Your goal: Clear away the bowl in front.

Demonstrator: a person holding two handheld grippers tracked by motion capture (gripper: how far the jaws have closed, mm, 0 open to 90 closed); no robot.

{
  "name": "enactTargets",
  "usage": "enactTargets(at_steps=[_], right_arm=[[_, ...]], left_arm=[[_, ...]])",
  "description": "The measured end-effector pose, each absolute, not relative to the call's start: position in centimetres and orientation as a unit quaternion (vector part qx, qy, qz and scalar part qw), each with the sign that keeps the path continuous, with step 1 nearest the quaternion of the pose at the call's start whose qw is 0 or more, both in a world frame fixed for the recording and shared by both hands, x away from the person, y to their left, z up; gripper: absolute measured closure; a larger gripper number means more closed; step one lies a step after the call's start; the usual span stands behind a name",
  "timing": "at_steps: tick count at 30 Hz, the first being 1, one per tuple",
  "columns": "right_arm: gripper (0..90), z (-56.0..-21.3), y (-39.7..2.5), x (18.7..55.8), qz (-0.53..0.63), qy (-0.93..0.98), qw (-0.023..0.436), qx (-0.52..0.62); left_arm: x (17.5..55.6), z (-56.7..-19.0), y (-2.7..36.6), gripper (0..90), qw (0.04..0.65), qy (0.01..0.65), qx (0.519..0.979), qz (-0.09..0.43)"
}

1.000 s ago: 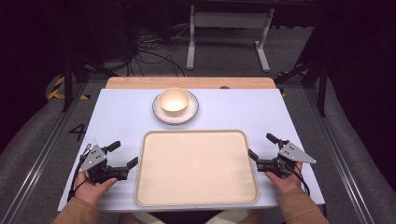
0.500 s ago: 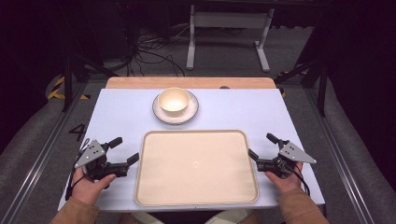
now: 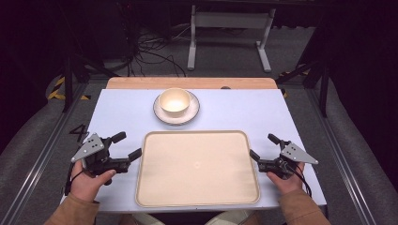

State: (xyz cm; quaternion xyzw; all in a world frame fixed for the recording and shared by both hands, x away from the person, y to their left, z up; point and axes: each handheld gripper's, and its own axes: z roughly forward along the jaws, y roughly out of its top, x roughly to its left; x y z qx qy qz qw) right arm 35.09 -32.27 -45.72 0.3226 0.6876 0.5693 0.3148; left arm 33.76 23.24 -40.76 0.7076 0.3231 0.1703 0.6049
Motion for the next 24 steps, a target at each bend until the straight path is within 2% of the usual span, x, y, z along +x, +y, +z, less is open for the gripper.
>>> enactTargets(at_steps=[11, 24], right_arm=[[3.7, -45.7, -32.3, 35.1, 0.569, 0.688, 0.315, 0.322], [3.7, -45.7, -32.3, 35.1, 0.569, 0.688, 0.314, 0.322]], left_arm=[[34.8, -39.6, 22.6, 11.2, 0.598, 0.32, 0.713, 0.177], [38.4, -38.9, 21.7, 11.4, 0.576, 0.327, 0.726, 0.186]])
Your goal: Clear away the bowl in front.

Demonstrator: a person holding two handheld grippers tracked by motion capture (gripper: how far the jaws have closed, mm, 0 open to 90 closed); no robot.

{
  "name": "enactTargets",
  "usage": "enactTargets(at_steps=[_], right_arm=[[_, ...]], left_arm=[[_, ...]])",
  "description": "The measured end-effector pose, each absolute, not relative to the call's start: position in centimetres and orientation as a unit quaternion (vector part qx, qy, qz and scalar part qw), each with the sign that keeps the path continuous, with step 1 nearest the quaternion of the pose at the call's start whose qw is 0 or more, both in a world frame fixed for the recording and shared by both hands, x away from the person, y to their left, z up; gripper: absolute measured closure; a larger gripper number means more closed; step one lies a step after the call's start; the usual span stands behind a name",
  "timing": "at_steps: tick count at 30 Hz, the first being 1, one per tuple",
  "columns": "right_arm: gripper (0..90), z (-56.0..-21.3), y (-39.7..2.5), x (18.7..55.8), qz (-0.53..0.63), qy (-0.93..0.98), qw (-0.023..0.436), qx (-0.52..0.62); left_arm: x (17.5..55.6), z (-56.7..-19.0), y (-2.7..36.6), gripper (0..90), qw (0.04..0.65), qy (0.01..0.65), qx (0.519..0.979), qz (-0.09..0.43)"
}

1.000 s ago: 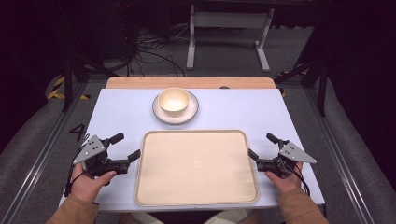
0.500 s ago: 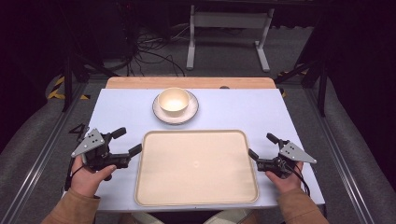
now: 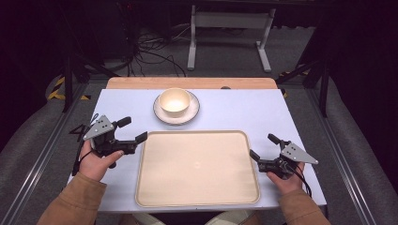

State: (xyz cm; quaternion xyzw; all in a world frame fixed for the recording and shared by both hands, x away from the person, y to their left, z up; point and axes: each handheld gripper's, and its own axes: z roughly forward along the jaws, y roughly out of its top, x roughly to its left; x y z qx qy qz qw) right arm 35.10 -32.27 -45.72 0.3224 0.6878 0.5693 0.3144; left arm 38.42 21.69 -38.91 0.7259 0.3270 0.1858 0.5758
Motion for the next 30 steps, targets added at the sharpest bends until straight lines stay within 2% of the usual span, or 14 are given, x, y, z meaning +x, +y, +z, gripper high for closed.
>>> enactTargets(at_steps=[30], right_arm=[[2.7, -45.7, -32.4, 35.1, 0.573, 0.685, 0.311, 0.324]], left_arm=[[44.4, -37.9, 19.9, 11.0, 0.554, 0.35, 0.73, 0.194]])
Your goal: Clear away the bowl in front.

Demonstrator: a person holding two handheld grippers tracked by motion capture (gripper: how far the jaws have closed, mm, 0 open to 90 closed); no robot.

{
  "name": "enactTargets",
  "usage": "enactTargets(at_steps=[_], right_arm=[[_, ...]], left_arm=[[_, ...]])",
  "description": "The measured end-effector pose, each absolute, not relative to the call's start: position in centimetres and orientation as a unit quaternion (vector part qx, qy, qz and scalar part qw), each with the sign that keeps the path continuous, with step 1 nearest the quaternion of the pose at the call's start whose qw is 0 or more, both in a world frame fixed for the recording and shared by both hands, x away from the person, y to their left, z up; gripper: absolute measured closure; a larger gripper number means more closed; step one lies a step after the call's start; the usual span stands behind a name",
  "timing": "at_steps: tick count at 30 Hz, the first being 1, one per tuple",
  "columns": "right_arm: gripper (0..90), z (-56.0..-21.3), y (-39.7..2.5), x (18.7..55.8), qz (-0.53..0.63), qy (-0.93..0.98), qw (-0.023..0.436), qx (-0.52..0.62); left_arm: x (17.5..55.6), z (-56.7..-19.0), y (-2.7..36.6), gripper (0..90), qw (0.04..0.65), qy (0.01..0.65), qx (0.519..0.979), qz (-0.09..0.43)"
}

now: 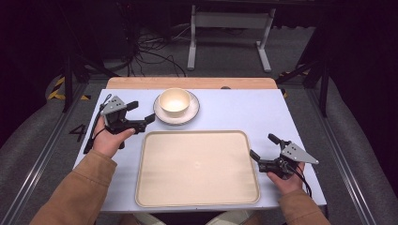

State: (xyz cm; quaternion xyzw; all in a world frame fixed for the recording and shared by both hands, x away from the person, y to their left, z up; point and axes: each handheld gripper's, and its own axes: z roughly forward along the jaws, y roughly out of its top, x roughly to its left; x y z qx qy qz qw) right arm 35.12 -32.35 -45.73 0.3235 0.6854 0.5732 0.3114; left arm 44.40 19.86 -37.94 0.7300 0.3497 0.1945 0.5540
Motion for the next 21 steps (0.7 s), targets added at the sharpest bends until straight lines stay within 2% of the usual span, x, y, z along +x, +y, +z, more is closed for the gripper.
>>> enactTargets(at_steps=[21], right_arm=[[0.8, -45.7, -32.5, 35.1, 0.577, 0.681, 0.312, 0.326]], left_arm=[[48.0, -37.4, 18.8, 9.7, 0.554, 0.371, 0.72, 0.193]])
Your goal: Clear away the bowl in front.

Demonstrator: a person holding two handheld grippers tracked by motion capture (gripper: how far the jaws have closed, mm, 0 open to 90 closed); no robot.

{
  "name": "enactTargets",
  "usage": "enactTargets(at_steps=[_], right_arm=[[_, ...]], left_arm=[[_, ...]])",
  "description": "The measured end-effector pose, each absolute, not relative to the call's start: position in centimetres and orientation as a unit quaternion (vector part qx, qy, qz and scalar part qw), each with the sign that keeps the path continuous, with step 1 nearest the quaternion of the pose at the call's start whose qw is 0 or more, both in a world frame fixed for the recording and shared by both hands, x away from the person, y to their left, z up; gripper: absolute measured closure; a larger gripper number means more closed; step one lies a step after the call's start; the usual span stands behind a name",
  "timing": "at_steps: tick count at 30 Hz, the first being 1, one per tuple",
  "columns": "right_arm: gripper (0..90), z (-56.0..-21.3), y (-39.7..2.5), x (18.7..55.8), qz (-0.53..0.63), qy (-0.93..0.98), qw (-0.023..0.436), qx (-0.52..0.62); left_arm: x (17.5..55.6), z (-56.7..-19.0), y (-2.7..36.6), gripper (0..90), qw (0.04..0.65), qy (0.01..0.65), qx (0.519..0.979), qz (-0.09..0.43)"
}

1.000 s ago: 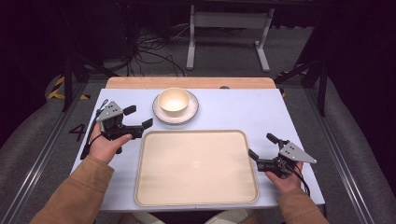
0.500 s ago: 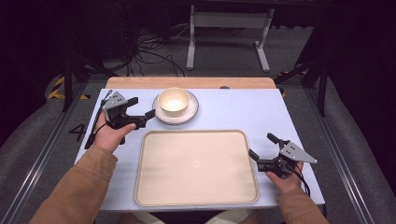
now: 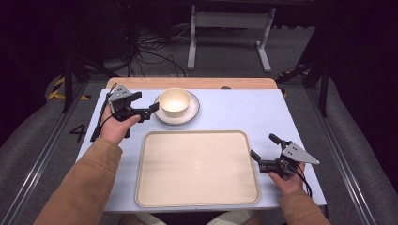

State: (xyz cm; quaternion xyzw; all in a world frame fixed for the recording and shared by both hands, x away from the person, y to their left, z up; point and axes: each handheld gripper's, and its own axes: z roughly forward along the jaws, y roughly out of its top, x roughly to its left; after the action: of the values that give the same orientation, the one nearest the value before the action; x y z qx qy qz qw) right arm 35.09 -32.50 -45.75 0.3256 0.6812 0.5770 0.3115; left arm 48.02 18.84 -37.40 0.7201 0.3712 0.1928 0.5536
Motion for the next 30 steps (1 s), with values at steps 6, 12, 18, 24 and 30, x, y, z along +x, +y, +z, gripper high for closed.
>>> enactTargets(at_steps=[6, 12, 18, 24, 30], right_arm=[[0.8, -45.8, -32.6, 35.1, 0.58, 0.679, 0.31, 0.327], [0.8, -45.8, -32.6, 35.1, 0.583, 0.676, 0.309, 0.329], [0.8, -45.8, -32.7, 35.0, 0.586, 0.673, 0.311, 0.327], [0.8, -45.8, -32.7, 35.0, 0.589, 0.67, 0.312, 0.326], [0.8, -45.9, -32.8, 34.9, 0.591, 0.67, 0.314, 0.321]], left_arm=[[48.9, -37.0, 18.4, 9.1, 0.547, 0.372, 0.723, 0.198], [50.0, -37.0, 17.8, 9.1, 0.537, 0.379, 0.726, 0.201], [50.9, -37.2, 17.2, 9.2, 0.532, 0.385, 0.726, 0.204], [51.6, -37.1, 16.8, 9.2, 0.531, 0.387, 0.726, 0.204], [52.1, -36.9, 16.5, 9.8, 0.532, 0.394, 0.722, 0.201]])
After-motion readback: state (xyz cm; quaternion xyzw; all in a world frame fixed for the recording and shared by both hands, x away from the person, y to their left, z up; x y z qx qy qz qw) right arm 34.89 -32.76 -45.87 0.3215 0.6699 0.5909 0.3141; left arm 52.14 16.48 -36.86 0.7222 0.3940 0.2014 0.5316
